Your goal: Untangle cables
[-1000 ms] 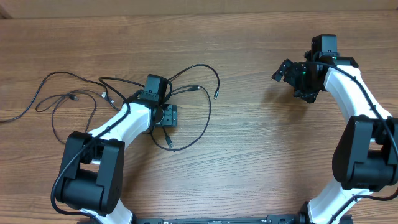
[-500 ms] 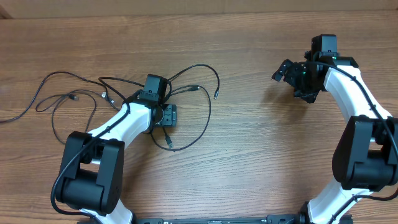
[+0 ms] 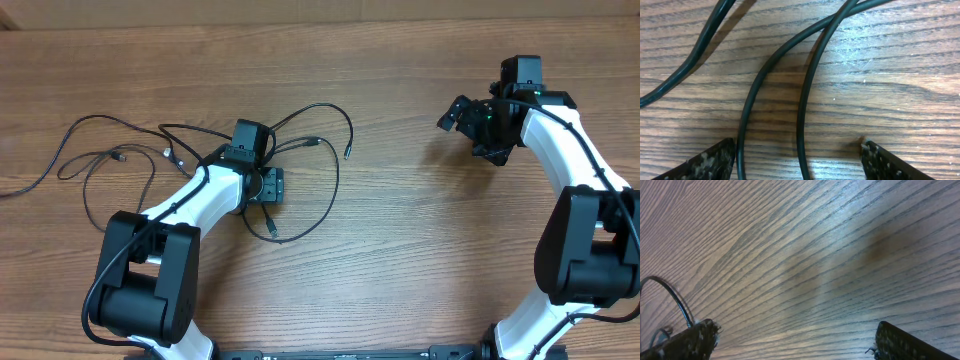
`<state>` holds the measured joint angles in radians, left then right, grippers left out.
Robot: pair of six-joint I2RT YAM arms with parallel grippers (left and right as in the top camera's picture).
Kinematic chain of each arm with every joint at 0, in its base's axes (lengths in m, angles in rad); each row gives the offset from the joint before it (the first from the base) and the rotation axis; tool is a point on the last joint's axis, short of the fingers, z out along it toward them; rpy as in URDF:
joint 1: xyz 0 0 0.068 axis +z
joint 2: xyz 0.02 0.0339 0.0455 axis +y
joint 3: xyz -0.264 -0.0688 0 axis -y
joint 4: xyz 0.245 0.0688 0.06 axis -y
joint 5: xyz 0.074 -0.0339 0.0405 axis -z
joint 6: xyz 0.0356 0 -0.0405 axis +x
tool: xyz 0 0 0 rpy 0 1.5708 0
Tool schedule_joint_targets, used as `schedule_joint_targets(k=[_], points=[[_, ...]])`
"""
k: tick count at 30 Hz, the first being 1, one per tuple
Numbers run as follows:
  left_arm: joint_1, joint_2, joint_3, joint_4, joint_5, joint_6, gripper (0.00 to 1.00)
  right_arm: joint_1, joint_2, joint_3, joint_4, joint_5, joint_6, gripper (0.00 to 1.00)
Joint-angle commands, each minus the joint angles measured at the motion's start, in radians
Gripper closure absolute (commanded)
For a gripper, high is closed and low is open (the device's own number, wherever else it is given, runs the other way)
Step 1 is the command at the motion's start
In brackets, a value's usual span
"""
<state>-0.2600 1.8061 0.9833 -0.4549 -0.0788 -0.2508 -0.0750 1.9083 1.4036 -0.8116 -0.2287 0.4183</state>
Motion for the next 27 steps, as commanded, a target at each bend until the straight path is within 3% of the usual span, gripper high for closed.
schedule_joint_targets(k=[1, 17, 23, 27], points=[[-0.002, 0.079, -0.066, -0.015, 0.08, 0.011, 0.19, 0.001, -0.025, 0.016, 0.002, 0.003, 0.001, 0.0], [-0.002, 0.079, -0.066, -0.011, 0.08, 0.011, 0.21, 0.001, -0.025, 0.016, 0.002, 0.003, 0.001, 0.0], [-0.002, 0.079, -0.066, -0.012, 0.079, 0.012, 0.48, 0.001, -0.025, 0.016, 0.002, 0.003, 0.001, 0.0], [-0.002, 0.079, -0.066, -0.012, 0.079, 0.012, 0.51, 0.001, -0.025, 0.016, 0.002, 0.003, 0.001, 0.0]])
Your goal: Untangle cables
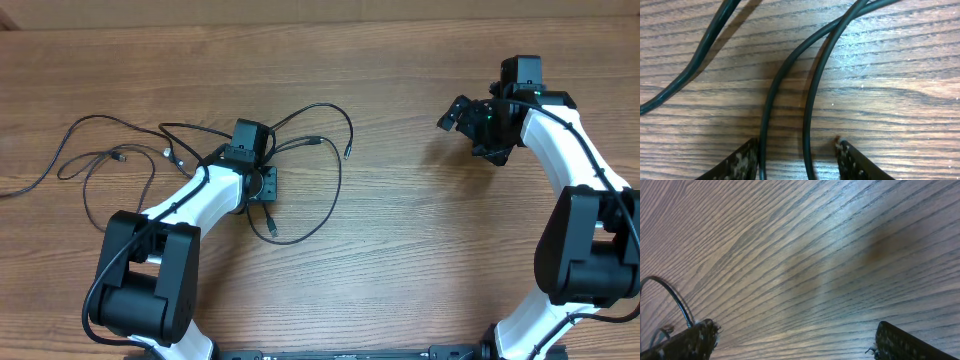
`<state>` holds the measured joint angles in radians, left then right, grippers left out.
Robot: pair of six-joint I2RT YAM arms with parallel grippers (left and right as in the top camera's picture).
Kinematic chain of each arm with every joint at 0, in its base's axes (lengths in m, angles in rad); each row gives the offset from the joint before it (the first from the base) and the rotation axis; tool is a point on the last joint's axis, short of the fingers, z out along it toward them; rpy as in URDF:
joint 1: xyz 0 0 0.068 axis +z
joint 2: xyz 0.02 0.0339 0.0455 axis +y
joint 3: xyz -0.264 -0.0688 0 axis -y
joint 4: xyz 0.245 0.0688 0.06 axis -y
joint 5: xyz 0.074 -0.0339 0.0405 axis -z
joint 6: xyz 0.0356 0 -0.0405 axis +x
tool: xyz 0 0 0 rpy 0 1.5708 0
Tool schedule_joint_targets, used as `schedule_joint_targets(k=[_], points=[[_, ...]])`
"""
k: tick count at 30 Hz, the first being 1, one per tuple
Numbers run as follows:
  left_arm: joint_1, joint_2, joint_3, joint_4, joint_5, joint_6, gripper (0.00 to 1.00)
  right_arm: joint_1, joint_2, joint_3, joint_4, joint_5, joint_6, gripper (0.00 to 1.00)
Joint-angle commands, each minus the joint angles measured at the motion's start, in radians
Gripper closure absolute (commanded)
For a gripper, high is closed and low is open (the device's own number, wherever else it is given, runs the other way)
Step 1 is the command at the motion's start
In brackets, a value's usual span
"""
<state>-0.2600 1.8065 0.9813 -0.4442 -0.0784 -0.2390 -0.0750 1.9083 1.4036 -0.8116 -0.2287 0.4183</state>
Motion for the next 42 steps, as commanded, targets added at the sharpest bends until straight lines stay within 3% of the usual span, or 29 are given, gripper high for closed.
schedule_joint_targets(k=[1, 10, 15, 18, 26, 27, 31, 36, 42], points=[[-0.002, 0.079, -0.064, -0.023, 0.079, 0.0, 0.5, 0.001, -0.025, 0.016, 0.002, 0.003, 0.001, 0.0], [-0.002, 0.079, -0.064, -0.023, 0.079, 0.0, 0.8, 0.001, -0.025, 0.016, 0.002, 0.003, 0.0, 0.0], [-0.002, 0.079, -0.064, -0.023, 0.079, 0.0, 0.89, 0.001, -0.025, 0.016, 0.002, 0.003, 0.0, 0.0], [-0.002, 0.079, -0.064, -0.023, 0.079, -0.001, 0.89, 0.001, -0.025, 0.016, 0.002, 0.003, 0.0, 0.0], [-0.002, 0.079, -0.065, -0.074, 0.079, -0.025, 0.78, 0.001, -0.025, 0.016, 0.002, 0.003, 0.001, 0.0], [-0.002, 0.079, -0.066, -0.082, 0.079, -0.031, 0.78, 0.001, -0.025, 0.016, 0.002, 0.003, 0.001, 0.0], [-0.002, 0.079, -0.069, -0.083, 0.079, -0.031, 0.96, 0.001, -0.025, 0.016, 0.002, 0.003, 0.001, 0.0], [0.0, 0.076, -0.045, -0.113, 0.11, -0.03, 0.96, 0.001, -0.025, 0.016, 0.002, 0.003, 0.001, 0.0], [0.012, 0.007, 0.107, -0.229, 0.097, -0.026, 0.96, 0.001, -0.025, 0.016, 0.002, 0.003, 0.001, 0.0]])
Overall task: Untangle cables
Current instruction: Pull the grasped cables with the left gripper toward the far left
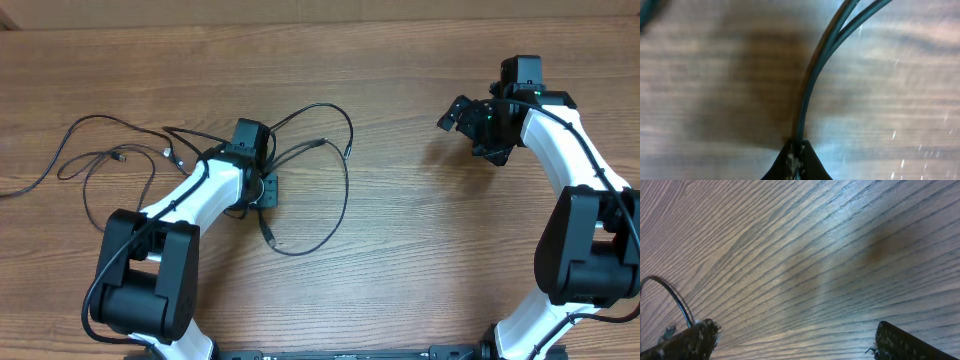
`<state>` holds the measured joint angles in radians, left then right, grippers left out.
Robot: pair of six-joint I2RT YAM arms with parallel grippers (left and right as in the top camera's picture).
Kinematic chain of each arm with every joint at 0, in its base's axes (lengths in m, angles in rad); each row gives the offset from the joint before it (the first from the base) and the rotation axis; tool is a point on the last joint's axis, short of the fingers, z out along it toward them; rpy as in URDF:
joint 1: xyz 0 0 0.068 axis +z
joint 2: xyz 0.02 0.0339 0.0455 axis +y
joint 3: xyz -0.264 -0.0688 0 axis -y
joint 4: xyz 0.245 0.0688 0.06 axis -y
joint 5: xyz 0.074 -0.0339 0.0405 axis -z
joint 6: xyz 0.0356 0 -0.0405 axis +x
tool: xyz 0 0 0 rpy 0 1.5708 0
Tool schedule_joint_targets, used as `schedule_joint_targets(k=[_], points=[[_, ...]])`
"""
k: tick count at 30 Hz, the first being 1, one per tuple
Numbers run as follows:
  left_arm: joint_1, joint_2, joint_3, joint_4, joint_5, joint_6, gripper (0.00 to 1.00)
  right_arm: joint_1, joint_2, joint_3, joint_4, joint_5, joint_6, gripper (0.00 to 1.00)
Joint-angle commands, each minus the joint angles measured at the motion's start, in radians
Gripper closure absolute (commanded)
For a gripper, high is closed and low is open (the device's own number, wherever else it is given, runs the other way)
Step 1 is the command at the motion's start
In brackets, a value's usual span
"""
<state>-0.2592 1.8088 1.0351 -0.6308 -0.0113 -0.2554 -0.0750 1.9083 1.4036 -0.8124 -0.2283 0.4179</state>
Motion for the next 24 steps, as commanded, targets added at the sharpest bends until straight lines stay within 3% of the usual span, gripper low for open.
schedule_joint_targets(k=[1, 7, 18, 24], points=[[0.014, -0.014, 0.083, -0.056, 0.027, -0.01, 0.96, 0.001, -0.025, 0.016, 0.002, 0.003, 0.001, 0.0], [0.027, -0.137, 0.256, -0.098, -0.072, -0.01, 0.96, 0.001, -0.025, 0.016, 0.002, 0.003, 0.001, 0.0], [0.067, -0.21, 0.375, -0.096, -0.642, -0.013, 0.96, 0.001, -0.025, 0.016, 0.002, 0.003, 0.001, 0.0], [0.199, -0.209, 0.375, -0.111, -0.671, -0.092, 0.96, 0.001, -0.025, 0.016, 0.002, 0.003, 0.001, 0.0]])
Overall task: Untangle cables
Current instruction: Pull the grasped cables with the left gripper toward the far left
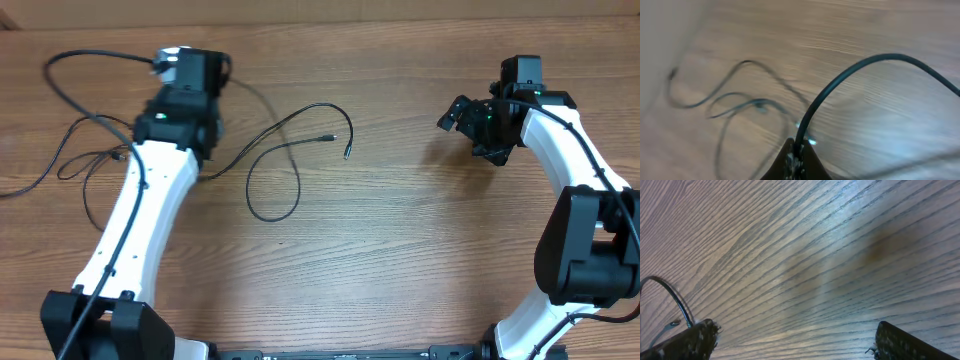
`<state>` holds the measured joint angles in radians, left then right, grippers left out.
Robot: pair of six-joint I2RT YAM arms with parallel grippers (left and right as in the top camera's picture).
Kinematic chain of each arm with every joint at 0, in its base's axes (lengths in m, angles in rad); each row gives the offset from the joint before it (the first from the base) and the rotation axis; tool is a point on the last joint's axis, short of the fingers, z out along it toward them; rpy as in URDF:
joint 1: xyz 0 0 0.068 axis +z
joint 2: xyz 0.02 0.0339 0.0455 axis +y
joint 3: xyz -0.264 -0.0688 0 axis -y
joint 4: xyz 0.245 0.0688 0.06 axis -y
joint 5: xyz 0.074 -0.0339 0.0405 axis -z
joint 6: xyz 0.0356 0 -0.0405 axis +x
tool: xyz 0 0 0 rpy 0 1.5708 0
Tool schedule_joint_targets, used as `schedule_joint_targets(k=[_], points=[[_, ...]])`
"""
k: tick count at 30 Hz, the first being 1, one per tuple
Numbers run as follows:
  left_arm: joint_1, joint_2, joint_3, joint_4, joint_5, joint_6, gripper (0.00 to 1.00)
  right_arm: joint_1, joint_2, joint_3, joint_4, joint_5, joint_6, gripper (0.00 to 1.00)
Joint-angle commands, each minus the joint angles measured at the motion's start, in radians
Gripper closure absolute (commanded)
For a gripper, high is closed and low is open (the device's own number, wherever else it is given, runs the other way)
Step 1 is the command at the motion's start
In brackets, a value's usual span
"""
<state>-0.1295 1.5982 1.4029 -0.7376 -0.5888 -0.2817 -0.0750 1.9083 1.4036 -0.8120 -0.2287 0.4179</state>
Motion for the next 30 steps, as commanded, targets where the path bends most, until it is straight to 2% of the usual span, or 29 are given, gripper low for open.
schedule_joint_targets(k=[1, 10, 16, 17, 18, 21, 22, 24, 27, 30], points=[[0.111, 0.002, 0.007, -0.011, -0.086, -0.086, 0.95, 0.001, -0.025, 0.016, 0.002, 0.003, 0.001, 0.0], [0.369, 0.026, 0.006, -0.066, 0.168, -0.112, 0.95, 0.001, -0.025, 0.016, 0.002, 0.003, 0.001, 0.0], [0.476, 0.082, 0.006, -0.082, 0.296, -0.112, 0.94, 0.001, -0.025, 0.016, 0.002, 0.003, 0.001, 0.0], [0.484, 0.09, 0.006, -0.085, 0.304, -0.112, 0.9, 0.001, -0.025, 0.016, 0.002, 0.004, 0.001, 0.0], [0.492, 0.101, 0.006, -0.09, 0.314, -0.112, 0.79, 0.001, -0.025, 0.016, 0.002, 0.003, 0.001, 0.0], [0.5, 0.131, 0.006, -0.101, 0.362, -0.112, 0.32, 0.001, -0.025, 0.016, 0.002, 0.003, 0.001, 0.0], [0.5, 0.14, 0.006, -0.104, 0.389, -0.112, 0.23, 0.001, -0.025, 0.016, 0.002, 0.003, 0.001, 0.0], [0.5, 0.158, 0.006, -0.111, 0.446, -0.112, 0.12, 0.001, -0.025, 0.016, 0.002, 0.003, 0.001, 0.0], [0.497, 0.175, 0.006, -0.119, 0.518, -0.111, 0.03, 0.001, -0.025, 0.016, 0.002, 0.003, 0.001, 0.0], [0.494, 0.179, 0.006, -0.126, 0.639, -0.106, 0.01, 0.001, -0.025, 0.016, 0.002, 0.003, 0.001, 0.0]])
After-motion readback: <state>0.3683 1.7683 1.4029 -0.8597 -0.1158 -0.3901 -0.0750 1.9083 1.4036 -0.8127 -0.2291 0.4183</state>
